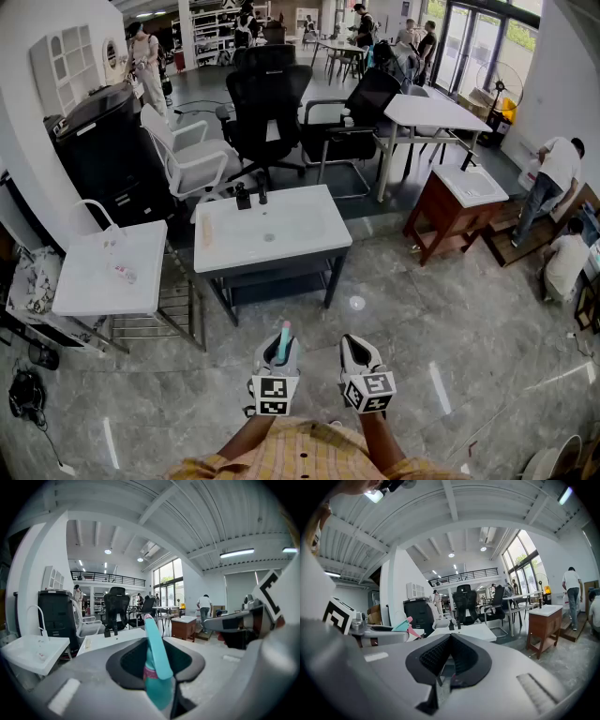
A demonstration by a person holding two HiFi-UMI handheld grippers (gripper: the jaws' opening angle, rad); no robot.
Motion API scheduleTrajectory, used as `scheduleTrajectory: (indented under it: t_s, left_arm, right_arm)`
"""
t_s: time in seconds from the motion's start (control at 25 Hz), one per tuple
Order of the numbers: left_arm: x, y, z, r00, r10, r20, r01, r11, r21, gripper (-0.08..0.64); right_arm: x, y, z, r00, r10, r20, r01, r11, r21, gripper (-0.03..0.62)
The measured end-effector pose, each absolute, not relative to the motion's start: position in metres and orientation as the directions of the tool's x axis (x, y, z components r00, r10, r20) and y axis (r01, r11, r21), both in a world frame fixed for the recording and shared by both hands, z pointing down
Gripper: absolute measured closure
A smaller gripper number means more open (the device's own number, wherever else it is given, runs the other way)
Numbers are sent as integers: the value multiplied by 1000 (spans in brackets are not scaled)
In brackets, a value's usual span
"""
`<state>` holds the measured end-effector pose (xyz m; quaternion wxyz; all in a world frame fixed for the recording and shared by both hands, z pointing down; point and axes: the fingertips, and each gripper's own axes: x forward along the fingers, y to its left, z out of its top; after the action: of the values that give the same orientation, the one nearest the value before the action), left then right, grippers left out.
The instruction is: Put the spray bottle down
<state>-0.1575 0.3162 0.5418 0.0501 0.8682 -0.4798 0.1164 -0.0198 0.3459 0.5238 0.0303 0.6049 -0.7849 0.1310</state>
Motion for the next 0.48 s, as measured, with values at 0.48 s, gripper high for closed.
scheduleTrajectory:
  t_s: [0.48]
  left_arm:
    - [-201, 311, 534, 560, -802, 207, -816, -578, -32, 452]
  right_arm:
    - [-66, 348, 508, -222, -964, 146, -967, 199, -158, 593]
